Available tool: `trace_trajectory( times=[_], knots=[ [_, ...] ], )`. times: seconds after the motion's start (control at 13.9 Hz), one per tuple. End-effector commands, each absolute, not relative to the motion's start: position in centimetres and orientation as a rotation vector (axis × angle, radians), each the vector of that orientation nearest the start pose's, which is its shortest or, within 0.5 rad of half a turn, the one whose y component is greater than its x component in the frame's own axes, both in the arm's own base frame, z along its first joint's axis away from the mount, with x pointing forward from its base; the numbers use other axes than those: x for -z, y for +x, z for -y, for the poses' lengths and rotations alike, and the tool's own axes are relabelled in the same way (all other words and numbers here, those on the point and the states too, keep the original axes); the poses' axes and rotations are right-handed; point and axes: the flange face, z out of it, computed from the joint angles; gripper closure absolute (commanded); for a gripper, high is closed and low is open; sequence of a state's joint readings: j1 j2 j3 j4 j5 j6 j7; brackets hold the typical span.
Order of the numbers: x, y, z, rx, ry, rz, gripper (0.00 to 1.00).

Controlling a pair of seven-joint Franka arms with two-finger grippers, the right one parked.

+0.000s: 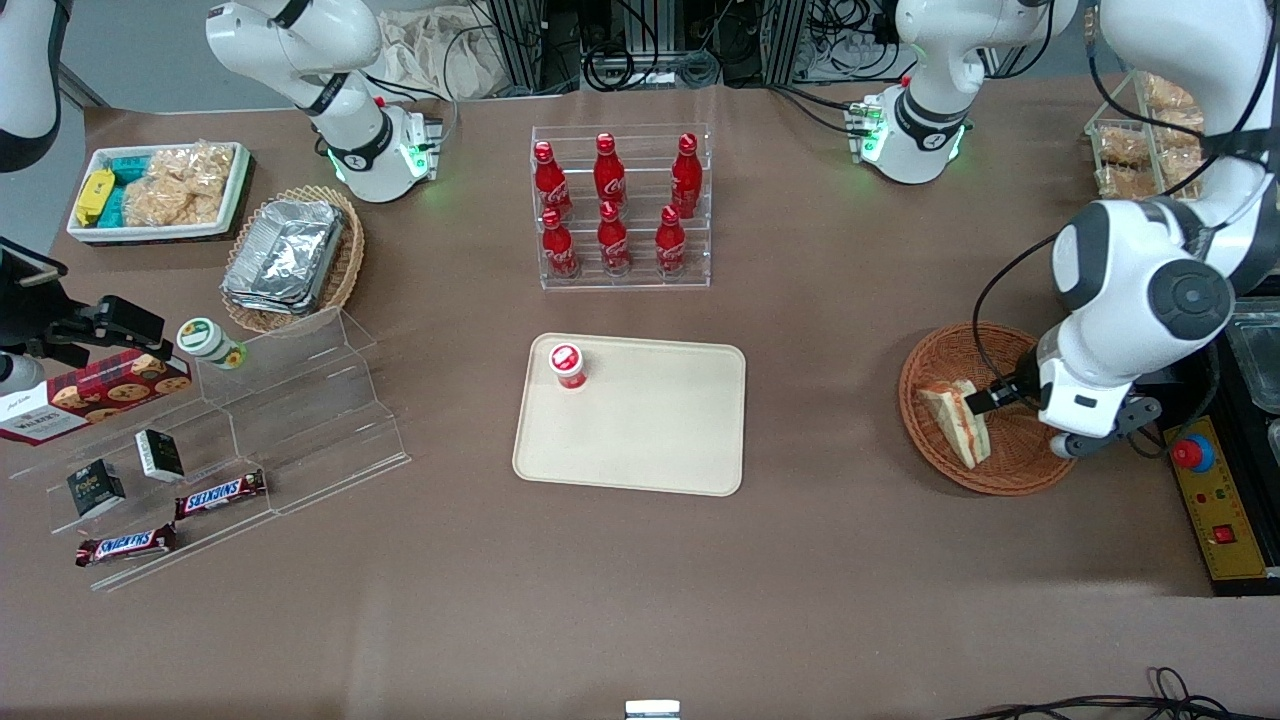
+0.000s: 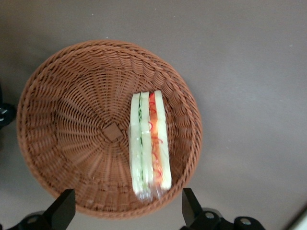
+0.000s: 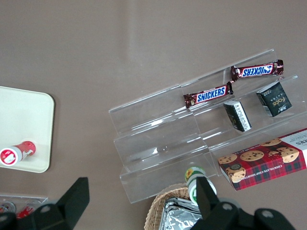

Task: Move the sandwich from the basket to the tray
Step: 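Lower the left gripper and close it on the sandwich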

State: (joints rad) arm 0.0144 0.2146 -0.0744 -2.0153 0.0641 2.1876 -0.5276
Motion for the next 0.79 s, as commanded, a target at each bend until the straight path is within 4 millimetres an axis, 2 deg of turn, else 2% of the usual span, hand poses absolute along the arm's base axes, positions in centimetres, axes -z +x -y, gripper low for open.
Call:
trace_trajectory(
  times=[0.0,0.22,0.5,0.65,0.72],
  knots=[
    [-31.7,58.1,3.5,0.011,-3.017,0.681,0.00],
    [-28.8,58.1,4.5,-0.001,-3.024,0.660,0.00],
    [-26.3,57.2,5.0,0.015,-3.034,0.657,0.00],
    [-25.7,56.8,5.0,0.020,-3.030,0.638,0.00],
    [-25.7,56.8,5.0,0.021,-3.029,0.632,0.11]
  ],
)
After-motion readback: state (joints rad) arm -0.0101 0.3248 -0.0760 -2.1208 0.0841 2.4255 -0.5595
